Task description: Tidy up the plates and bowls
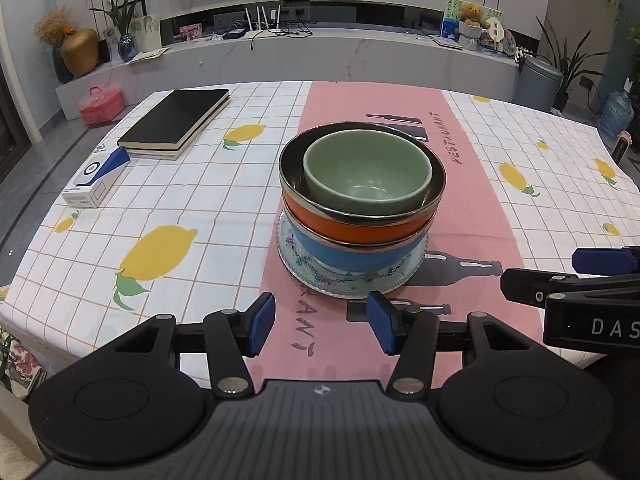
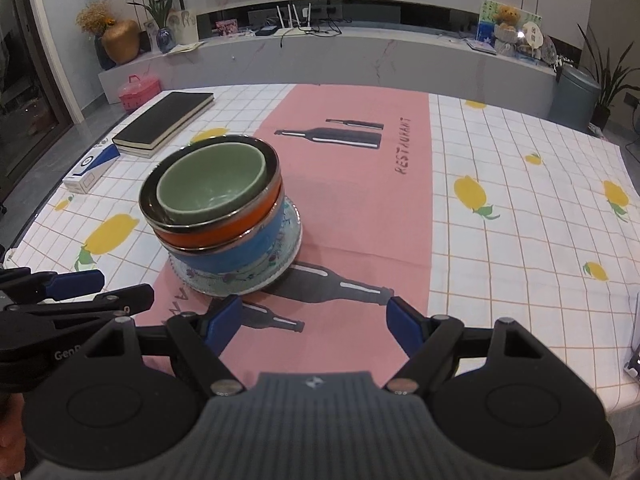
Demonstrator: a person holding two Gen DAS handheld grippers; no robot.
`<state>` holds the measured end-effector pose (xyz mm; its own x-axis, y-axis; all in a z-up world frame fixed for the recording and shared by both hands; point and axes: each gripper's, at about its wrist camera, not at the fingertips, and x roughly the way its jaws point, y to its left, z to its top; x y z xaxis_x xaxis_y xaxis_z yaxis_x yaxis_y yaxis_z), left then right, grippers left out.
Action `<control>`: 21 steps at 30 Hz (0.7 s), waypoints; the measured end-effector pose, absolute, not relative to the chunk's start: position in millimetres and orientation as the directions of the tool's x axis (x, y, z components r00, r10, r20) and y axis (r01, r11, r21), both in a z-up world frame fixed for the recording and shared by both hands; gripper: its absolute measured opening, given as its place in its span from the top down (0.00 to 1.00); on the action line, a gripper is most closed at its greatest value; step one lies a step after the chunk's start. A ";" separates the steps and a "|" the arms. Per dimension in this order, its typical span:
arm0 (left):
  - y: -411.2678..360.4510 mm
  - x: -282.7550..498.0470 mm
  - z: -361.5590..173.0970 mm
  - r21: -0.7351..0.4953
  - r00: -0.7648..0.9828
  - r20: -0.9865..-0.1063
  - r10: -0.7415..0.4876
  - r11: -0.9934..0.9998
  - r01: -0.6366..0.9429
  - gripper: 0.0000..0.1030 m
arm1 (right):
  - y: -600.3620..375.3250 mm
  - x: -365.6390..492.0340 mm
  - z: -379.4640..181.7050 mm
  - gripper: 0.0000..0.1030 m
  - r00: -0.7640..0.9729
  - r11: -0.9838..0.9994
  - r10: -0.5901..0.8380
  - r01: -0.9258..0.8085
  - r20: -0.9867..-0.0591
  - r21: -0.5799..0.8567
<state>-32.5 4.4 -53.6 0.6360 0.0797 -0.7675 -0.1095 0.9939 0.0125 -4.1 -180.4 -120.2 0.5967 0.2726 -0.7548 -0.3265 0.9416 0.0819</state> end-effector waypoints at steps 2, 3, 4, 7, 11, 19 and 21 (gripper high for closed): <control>3.5 -31.3 -53.0 0.012 0.637 -0.767 0.078 0.994 -0.107 0.40 | -181.4 -3.6 -119.7 0.24 0.599 0.943 0.269 -0.322 -0.754 0.080; 3.4 -31.4 -52.6 0.011 0.638 -0.766 0.077 0.994 -0.107 0.40 | -181.9 -3.6 -119.7 0.24 0.600 0.944 0.267 -0.320 -0.754 0.080; 3.6 -30.9 -52.8 0.010 0.639 -0.766 0.076 0.994 -0.106 0.40 | -182.2 -3.7 -119.2 0.24 0.601 0.944 0.266 -0.320 -0.753 0.079; 3.5 -30.1 -52.4 0.010 0.640 -0.765 0.076 0.994 -0.106 0.40 | -182.8 -4.0 -119.1 0.24 0.605 0.945 0.262 -0.317 -0.752 0.075; 3.5 -29.7 -52.5 0.010 0.640 -0.764 0.076 0.994 -0.106 0.40 | -181.9 -4.9 -118.5 0.24 0.609 0.945 0.261 -0.319 -0.749 0.070; 3.0 -29.5 -52.2 0.009 0.639 -0.766 0.072 0.995 -0.101 0.40 | -181.1 -5.7 -117.4 0.24 0.607 0.945 0.262 -0.319 -0.750 0.072; 2.9 -29.7 -52.0 0.004 0.639 -0.767 0.065 0.995 -0.096 0.40 | -181.1 -6.1 -116.7 0.24 0.606 0.945 0.263 -0.318 -0.751 0.074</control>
<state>-29.7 2.9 -52.0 0.6386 0.0648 -0.7668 -0.0959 0.9954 0.0042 -6.1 -181.1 -116.7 0.6058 0.2625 -0.7511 -0.3176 0.9453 0.0742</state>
